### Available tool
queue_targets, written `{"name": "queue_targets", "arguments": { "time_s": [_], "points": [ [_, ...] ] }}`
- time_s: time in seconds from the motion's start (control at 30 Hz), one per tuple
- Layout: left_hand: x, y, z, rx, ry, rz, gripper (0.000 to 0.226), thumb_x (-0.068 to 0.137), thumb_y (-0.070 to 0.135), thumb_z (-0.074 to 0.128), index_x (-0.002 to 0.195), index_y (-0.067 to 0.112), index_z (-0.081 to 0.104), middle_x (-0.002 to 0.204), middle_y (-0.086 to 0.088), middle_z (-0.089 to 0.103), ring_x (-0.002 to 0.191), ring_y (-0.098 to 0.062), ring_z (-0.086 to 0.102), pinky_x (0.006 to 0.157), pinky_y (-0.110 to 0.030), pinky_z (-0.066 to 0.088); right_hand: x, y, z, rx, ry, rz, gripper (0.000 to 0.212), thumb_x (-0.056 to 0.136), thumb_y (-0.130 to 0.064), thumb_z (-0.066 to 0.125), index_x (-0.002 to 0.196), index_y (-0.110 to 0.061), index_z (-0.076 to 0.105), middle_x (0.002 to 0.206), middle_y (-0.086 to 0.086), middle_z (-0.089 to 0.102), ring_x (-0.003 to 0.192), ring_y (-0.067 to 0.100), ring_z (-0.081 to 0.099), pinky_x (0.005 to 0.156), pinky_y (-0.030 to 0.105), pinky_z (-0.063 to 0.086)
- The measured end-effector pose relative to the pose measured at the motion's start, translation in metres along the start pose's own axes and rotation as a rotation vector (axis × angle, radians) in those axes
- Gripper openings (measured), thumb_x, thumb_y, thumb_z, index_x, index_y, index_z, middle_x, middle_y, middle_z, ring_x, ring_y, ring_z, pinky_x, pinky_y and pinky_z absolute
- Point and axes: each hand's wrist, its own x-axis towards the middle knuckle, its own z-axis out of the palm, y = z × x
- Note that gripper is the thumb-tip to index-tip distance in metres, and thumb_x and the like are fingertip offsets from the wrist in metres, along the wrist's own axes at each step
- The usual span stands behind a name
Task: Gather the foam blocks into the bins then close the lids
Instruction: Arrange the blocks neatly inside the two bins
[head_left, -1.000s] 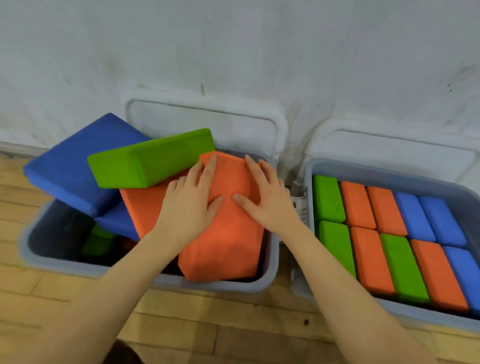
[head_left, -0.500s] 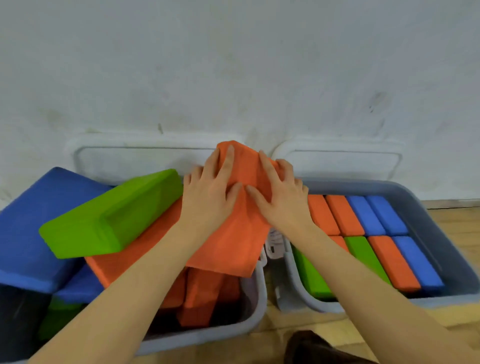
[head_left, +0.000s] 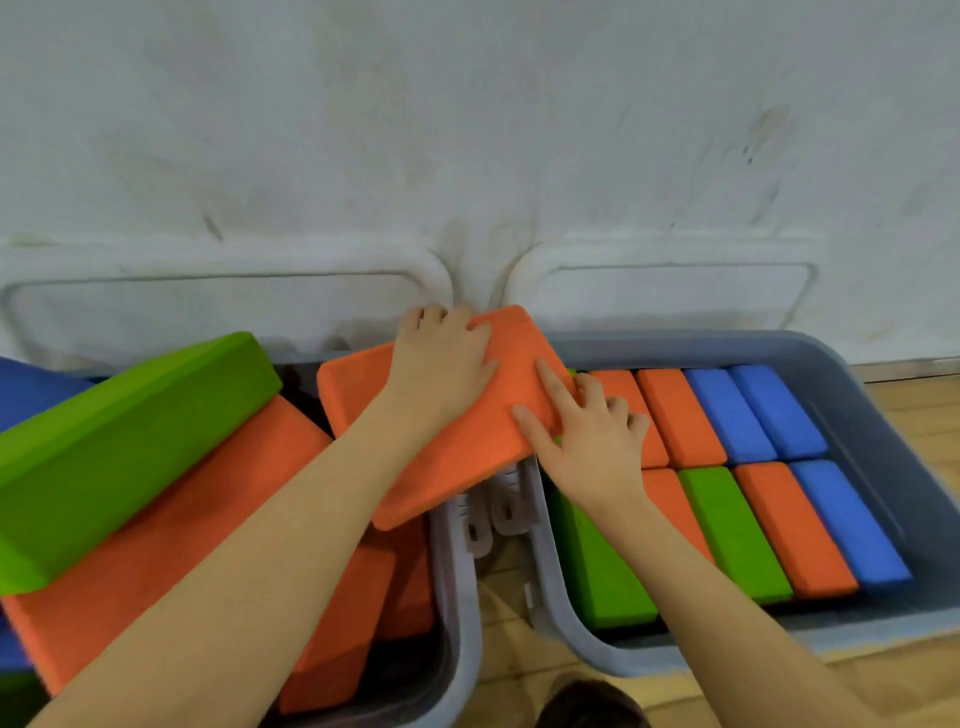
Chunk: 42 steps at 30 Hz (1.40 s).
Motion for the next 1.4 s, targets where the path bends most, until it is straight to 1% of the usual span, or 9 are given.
{"name": "queue_targets", "arguments": {
  "time_s": [0.1,0.27,0.4,0.47,0.63,0.73,0.87,1.07,1.4],
  "points": [
    [-0.035,0.0,0.011,-0.091,-0.004,-0.054,0.054,0.08,0.05,0.039,0.108,0.016,0.069,0.12,-0.013,0.062,0.105,-0.037,0.058,0.089,-0.046,0.044,0.0,-0.006,0.006,0.137,-0.058,-0.006,0.07,0.081,-0.07,0.008,0.144,-0.046,0.027,0.153,0.008,0.026,0.123,0.038,0.04,0.099,0.047,0.029],
    [-0.077,-0.002,0.001,-0.12,-0.022,-0.151,0.084,0.069,0.077,0.032,0.125,0.022,0.06,0.136,-0.017,0.05,0.124,-0.049,0.042,0.1,-0.061,0.03,-0.004,-0.001,0.004,0.218,-0.181,-0.084,0.074,0.074,-0.081,0.016,0.143,-0.056,0.012,0.159,0.002,0.002,0.136,0.032,0.021,0.106,0.051,0.021],
    [-0.091,0.004,-0.01,-0.032,-0.251,-0.266,0.102,0.061,0.087,0.045,0.147,0.044,0.008,0.158,-0.008,-0.003,0.138,-0.051,-0.003,0.102,-0.072,0.007,-0.012,0.004,-0.003,0.283,-0.13,-0.081,0.083,0.064,-0.086,0.035,0.14,-0.055,0.024,0.158,-0.011,0.009,0.135,0.028,0.026,0.105,0.046,0.024],
    [-0.09,0.011,-0.016,-0.032,-0.344,-0.379,0.104,0.063,0.085,0.048,0.146,0.045,-0.001,0.157,-0.004,-0.013,0.136,-0.054,-0.002,0.101,-0.07,0.015,-0.014,0.003,-0.005,0.301,-0.101,-0.07,0.081,0.065,-0.084,0.037,0.139,-0.052,0.033,0.156,-0.016,0.017,0.133,0.027,0.03,0.103,0.045,0.025],
    [-0.085,0.016,-0.02,-0.117,-0.318,-0.389,0.094,0.073,0.073,0.052,0.149,0.036,0.009,0.157,-0.003,0.001,0.121,-0.044,0.038,0.094,-0.046,0.04,-0.019,0.011,-0.005,0.369,0.018,-0.108,0.069,0.071,-0.074,0.044,0.131,-0.041,0.052,0.147,-0.009,0.039,0.126,0.033,0.04,0.099,0.047,0.03],
    [-0.077,0.017,-0.016,-0.097,-0.178,-0.256,0.084,0.081,0.069,0.045,0.149,0.034,0.012,0.158,0.0,0.005,0.125,-0.042,0.034,0.099,-0.046,0.035,-0.02,0.019,-0.003,0.415,0.173,-0.069,0.057,0.08,-0.063,0.048,0.127,-0.033,0.059,0.141,-0.001,0.048,0.119,0.038,0.046,0.096,0.051,0.036],
    [-0.073,0.006,0.004,-0.141,-0.095,-0.202,0.077,0.077,0.057,0.061,0.143,0.025,0.038,0.152,-0.007,0.03,0.12,-0.054,0.037,0.089,-0.058,0.042,-0.02,0.015,0.005,0.294,0.096,-0.042,0.057,0.086,-0.059,0.036,0.133,-0.032,0.053,0.146,0.002,0.043,0.124,0.043,0.043,0.093,0.054,0.036],
    [-0.082,0.001,0.016,-0.14,-0.115,-0.255,0.071,0.083,0.055,0.057,0.143,0.024,0.038,0.151,-0.008,0.032,0.127,-0.053,0.033,0.098,-0.058,0.036,-0.015,-0.004,0.004,0.082,0.073,-0.025,0.056,0.088,-0.057,0.034,0.133,-0.029,0.053,0.145,0.002,0.045,0.134,0.049,0.028,0.105,0.065,0.013],
    [-0.141,-0.06,-0.06,-0.047,0.249,-0.315,0.05,0.082,0.042,0.041,0.117,0.014,0.064,0.127,-0.012,0.059,0.117,-0.039,0.052,0.09,-0.048,0.041,-0.013,-0.1,-0.047,0.137,-0.043,-0.333,0.067,0.084,-0.061,0.016,0.143,-0.037,0.035,0.15,-0.004,0.036,0.131,0.028,0.036,0.101,0.042,0.016]
  ]
}}
